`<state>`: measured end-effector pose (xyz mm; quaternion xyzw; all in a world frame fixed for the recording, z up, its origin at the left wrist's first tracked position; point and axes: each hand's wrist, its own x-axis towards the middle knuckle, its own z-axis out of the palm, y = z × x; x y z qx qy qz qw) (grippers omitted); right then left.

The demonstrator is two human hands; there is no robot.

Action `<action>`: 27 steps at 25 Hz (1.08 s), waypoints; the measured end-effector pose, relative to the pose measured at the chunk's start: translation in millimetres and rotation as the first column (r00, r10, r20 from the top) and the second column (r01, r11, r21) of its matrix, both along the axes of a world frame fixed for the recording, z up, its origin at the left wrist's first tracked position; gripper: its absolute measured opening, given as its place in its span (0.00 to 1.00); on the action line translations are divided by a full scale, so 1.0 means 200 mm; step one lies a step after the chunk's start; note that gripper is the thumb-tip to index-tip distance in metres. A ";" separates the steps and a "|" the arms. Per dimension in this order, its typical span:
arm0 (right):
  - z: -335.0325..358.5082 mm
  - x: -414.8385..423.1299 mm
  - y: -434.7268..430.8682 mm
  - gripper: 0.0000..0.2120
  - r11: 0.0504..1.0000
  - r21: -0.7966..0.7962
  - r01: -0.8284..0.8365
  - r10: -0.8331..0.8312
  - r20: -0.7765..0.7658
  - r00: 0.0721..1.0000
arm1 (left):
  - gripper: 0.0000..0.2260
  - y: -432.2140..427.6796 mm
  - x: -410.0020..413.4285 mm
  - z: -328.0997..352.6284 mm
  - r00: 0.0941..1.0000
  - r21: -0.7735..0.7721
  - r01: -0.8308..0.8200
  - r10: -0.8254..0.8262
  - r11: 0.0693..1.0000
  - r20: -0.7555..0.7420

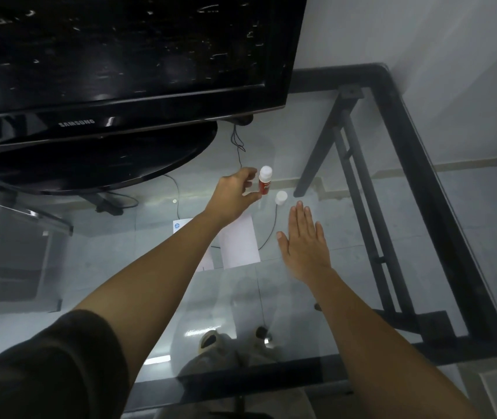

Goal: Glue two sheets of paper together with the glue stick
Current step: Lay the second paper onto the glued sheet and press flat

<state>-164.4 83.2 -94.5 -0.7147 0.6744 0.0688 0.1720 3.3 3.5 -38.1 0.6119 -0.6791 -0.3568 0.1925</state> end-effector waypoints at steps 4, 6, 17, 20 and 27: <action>0.04 0.01 0.02 0.31 1.000 -0.008 0.001 -0.001 0.028 1.000 | 0.19 0.14 0.17 0.03 0.999 -0.032 -0.036 0.037 0.999 0.032; 0.06 0.04 0.06 0.30 0.998 -0.057 -0.014 0.019 0.098 0.995 | 0.17 0.23 0.23 0.02 0.994 -0.049 -0.017 0.022 0.999 0.106; 0.11 0.18 0.11 0.27 0.990 -0.075 -0.122 0.134 0.185 0.974 | 0.24 0.29 0.19 -0.07 0.884 0.110 0.037 -0.084 0.993 0.460; 0.13 0.21 0.09 0.30 0.999 -0.021 -0.036 0.040 0.238 0.970 | 0.28 0.27 0.18 -0.06 0.913 0.171 -0.013 -0.058 0.985 0.405; 0.15 0.20 0.05 0.29 0.992 -0.010 -0.124 0.124 0.154 0.980 | 0.20 0.25 0.09 -0.03 0.940 0.261 -0.318 0.268 0.911 0.209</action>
